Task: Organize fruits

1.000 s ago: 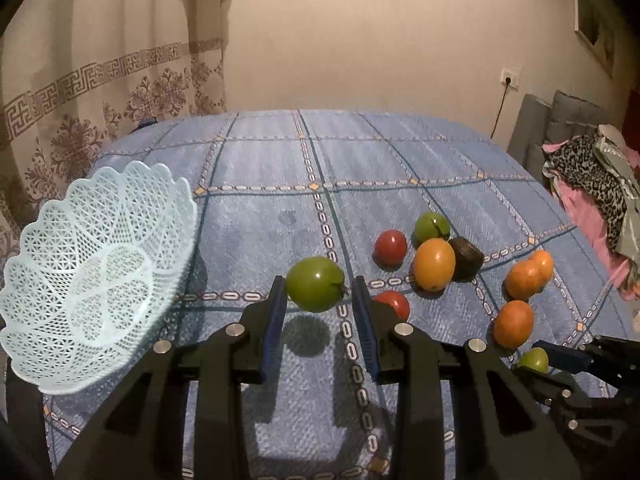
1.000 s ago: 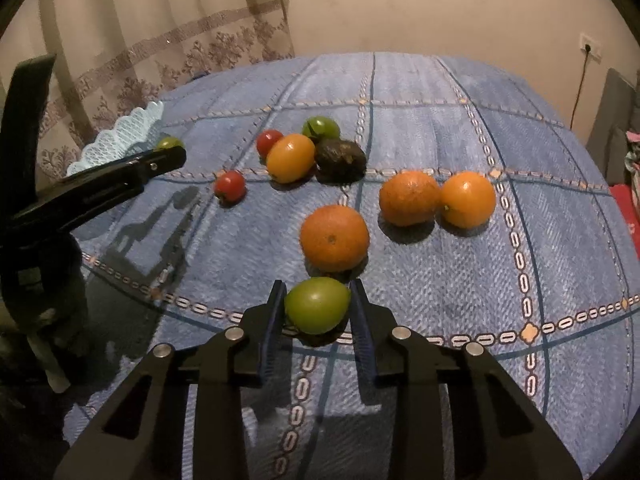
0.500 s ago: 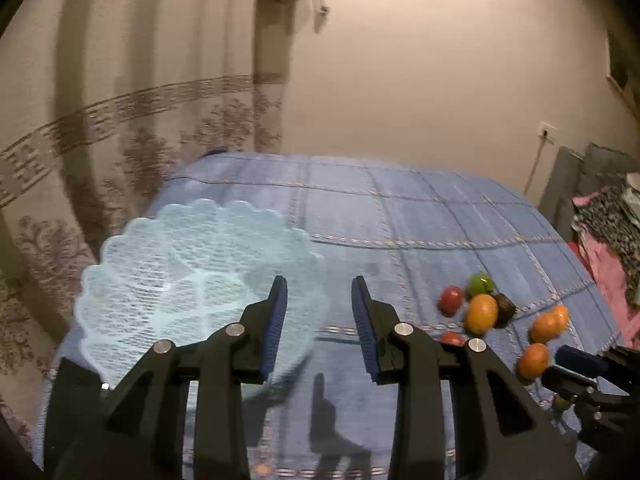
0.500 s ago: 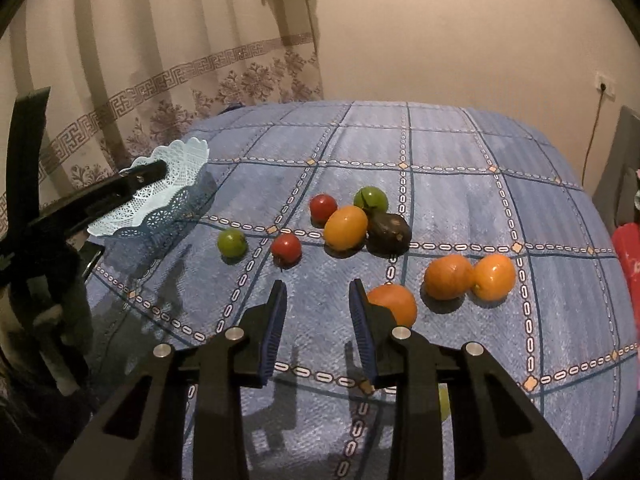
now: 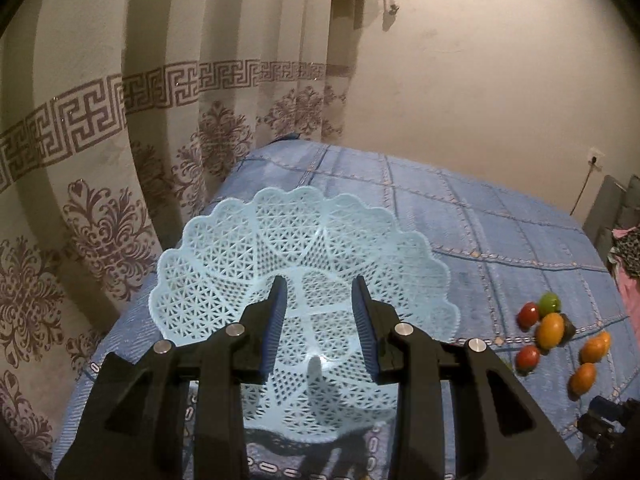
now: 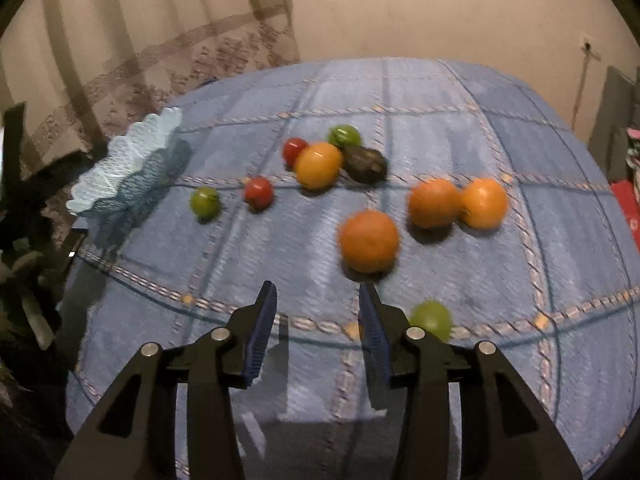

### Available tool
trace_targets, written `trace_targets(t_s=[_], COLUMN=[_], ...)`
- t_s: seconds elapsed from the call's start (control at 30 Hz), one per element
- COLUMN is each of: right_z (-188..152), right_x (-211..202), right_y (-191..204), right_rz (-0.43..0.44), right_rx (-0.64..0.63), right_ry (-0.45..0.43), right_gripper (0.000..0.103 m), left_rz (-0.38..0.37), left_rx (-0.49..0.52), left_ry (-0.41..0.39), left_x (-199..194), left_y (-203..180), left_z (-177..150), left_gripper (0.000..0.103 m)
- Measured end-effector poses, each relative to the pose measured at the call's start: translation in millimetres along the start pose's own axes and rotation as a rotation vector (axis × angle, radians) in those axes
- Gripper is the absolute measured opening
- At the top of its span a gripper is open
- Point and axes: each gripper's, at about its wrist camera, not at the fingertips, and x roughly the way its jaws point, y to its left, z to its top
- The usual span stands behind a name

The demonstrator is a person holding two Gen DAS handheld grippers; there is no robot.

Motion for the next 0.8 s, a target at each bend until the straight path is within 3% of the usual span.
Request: trace_targets(t_s=[0.07, 0.1, 0.13, 0.4, 0.8], right_z=[8, 12, 15, 41, 58], right_x=[4, 7, 10, 43, 96], right_y=[13, 18, 23, 67, 96], right_rz=[0.025, 0.034, 0.050, 0.136, 0.099], right_rx=[-0.034, -0.040, -0.048, -0.129, -0.161], right_ry=[-0.015, -0.016, -0.017, 0.008, 0.069], right_gripper=[0.044, 0.044, 0.044, 0.044, 0.043], left_rz=[0.002, 0.008, 0.015, 0.041, 0.029], left_rx=[-0.013, -0.026, -0.039, -0.093, -0.192], left_ry=[0.016, 0.024, 0.018, -0.024, -0.037], left_x=[4, 5, 5, 0, -2], left_y=[3, 4, 6, 22, 55], left_z=[-1, -1, -1, 5, 12], left_gripper=[0.054, 0.077, 0.086, 0.086, 0.093])
